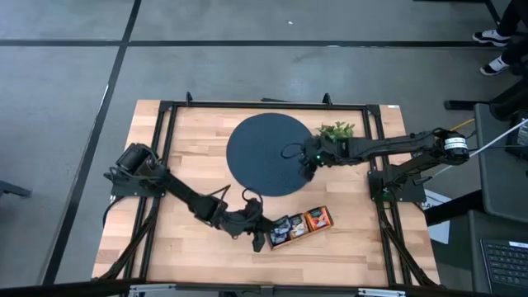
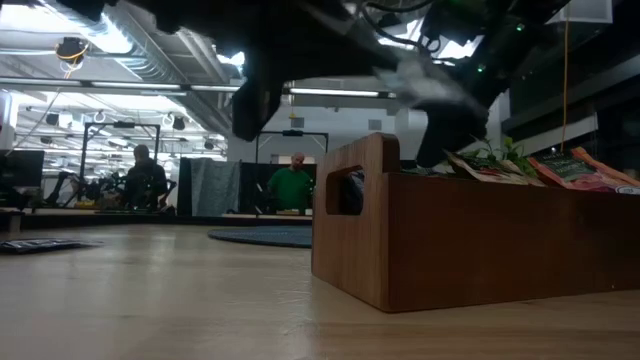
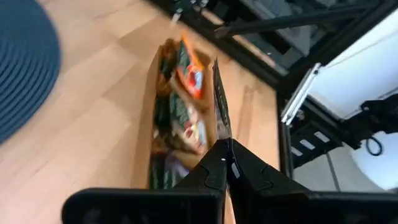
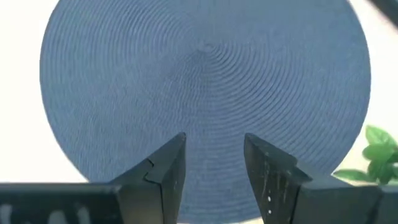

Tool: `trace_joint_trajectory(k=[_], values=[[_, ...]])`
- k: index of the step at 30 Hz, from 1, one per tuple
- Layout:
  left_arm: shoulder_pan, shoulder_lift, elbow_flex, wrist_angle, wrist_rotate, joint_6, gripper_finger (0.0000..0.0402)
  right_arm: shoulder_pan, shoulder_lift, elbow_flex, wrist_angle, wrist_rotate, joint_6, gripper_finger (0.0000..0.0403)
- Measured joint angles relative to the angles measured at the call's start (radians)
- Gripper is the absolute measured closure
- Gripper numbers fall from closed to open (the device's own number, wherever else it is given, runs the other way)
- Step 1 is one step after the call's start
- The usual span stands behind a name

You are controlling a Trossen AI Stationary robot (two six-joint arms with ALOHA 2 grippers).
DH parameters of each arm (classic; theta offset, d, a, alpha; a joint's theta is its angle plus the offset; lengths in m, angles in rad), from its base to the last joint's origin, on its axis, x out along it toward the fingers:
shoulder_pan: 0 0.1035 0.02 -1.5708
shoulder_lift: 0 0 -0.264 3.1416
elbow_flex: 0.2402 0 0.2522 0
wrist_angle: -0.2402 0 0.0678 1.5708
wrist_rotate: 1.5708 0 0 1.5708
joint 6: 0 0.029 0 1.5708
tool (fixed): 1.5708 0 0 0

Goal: Pick & Place Tea
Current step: Put the purple tea bag into the left section of the wooden organizer

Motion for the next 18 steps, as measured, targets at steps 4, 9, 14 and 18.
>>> trace_joint_trajectory(k=[4,9,14,18], values=[[-0.017,0.0,0.0,-0.048,-0.03,-0.059,0.0399,0.024,0.0,0.0,-0.019,-0.002,0.002,0.0241],[-0.019,0.0,0.0,-0.1,-0.012,-0.118,0.0399,0.049,0.0,0.0,-0.015,0.004,0.011,0.0241],[-0.019,0.0,0.0,-0.135,-0.003,-0.121,0.0397,0.067,0.0,0.0,-0.014,0.004,0.032,0.0241],[-0.017,0.0,0.0,-0.17,-0.006,-0.113,0.0396,0.075,0.0,0.0,-0.013,0.005,0.036,0.0241]])
